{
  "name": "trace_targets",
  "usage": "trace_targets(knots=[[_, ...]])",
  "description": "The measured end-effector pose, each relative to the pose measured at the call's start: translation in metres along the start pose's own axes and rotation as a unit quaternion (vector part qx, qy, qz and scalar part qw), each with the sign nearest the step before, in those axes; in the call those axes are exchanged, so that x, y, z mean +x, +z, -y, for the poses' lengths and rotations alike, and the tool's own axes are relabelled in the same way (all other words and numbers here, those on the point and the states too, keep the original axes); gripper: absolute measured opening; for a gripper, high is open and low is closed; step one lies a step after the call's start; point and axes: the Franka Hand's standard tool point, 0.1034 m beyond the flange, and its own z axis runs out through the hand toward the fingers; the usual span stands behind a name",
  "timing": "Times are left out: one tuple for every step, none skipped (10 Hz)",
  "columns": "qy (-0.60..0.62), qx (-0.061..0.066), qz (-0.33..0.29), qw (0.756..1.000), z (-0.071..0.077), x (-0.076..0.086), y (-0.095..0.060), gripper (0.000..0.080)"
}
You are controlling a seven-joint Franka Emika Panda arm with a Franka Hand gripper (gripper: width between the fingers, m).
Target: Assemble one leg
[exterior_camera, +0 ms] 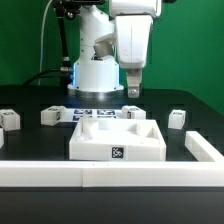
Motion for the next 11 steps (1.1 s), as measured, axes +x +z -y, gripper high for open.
trace_targets(knots=[[0.0, 0.0, 0.0, 1.0, 0.0, 0.0, 0.0, 0.0649], [0.0, 0.0, 0.0, 1.0, 0.0, 0.0, 0.0, 0.0649], [0.0, -0.008, -0.001, 1.0, 0.001, 0.002, 0.002, 0.0649], [-0.006, -0.017, -0.003, 1.0, 0.017, 0.005, 0.012, 0.0649], [-0.004, -0.002, 0.001, 1.0, 0.036, 0.004, 0.019, 0.0649], [-0.011, 0.002, 0.001, 1.0, 0.051, 0.002, 0.026, 0.0649], [-0.015, -0.007, -0.005, 1.0, 0.063, -0.001, 0.033, 0.0649], [-0.014, -0.006, -0.008, 1.0, 0.081, -0.007, 0.041, 0.0649], [-0.013, 0.002, -0.004, 1.0, 0.078, -0.007, 0.039, 0.0649], [-0.012, -0.001, -0.005, 1.0, 0.075, -0.006, 0.038, 0.0649], [-0.012, 0.001, -0.004, 1.0, 0.076, -0.007, 0.039, 0.0649]])
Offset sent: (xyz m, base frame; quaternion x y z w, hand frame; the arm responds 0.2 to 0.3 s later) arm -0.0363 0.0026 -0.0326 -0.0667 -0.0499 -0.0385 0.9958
